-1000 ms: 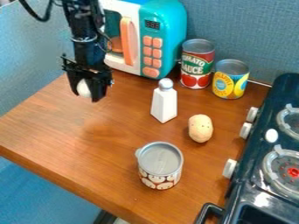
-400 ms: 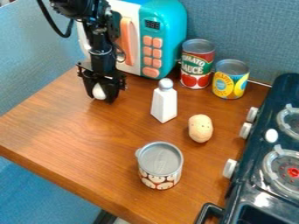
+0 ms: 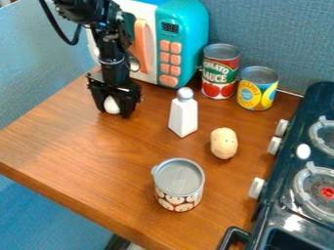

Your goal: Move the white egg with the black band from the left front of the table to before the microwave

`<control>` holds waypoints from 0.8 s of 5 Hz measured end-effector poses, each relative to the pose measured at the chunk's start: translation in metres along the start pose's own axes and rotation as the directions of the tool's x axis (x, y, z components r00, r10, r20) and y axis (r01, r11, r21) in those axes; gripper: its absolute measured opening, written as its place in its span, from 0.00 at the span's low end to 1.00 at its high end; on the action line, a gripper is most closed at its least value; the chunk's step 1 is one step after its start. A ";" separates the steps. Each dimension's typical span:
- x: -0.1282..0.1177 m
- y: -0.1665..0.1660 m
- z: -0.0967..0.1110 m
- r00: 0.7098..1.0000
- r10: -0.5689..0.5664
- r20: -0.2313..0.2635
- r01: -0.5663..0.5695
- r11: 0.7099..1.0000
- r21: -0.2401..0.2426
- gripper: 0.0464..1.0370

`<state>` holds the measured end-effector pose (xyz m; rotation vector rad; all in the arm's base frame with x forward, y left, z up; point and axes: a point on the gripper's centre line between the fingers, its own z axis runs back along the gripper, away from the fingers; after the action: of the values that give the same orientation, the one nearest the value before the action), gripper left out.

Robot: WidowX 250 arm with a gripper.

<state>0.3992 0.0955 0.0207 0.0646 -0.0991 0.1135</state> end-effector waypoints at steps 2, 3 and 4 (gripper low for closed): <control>-0.011 0.006 0.001 0.997 0.075 0.006 -0.076 0.997 0.016 0.96; -0.014 0.010 0.018 0.998 0.059 0.033 -0.061 0.997 0.041 0.96; -0.038 0.013 0.048 0.998 0.031 0.051 -0.034 0.997 0.070 0.96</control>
<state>0.3558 0.1010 0.0650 0.1368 -0.1459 0.1479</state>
